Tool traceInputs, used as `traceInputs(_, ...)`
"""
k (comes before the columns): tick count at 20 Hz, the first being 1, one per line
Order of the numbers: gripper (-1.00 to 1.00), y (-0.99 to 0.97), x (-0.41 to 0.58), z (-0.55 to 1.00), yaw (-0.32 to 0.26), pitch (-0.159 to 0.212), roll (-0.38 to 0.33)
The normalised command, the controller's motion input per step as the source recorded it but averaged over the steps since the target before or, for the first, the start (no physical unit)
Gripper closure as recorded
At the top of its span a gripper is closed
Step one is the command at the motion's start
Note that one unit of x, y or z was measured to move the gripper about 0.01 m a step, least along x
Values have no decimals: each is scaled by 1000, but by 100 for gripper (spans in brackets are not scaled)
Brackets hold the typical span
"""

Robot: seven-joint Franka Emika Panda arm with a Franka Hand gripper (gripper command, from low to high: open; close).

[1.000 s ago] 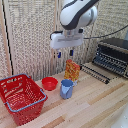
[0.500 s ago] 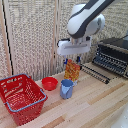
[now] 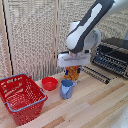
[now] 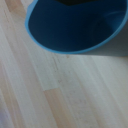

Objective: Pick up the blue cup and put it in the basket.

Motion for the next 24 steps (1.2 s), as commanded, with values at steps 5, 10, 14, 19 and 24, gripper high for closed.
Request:
traceInputs(5, -100, -5, -185, -510, -8, -4, -111)
traceInputs(10, -100, 84, -142, -546, 0, -35, -92)
traceInputs(14, 100, 88, -8, -286, -6, -35, -21)
traceInputs(19, 100, 57, -16, -11, -62, -46, 0)
traceInputs(24, 100, 9, -65, 273, -94, -82, 3)
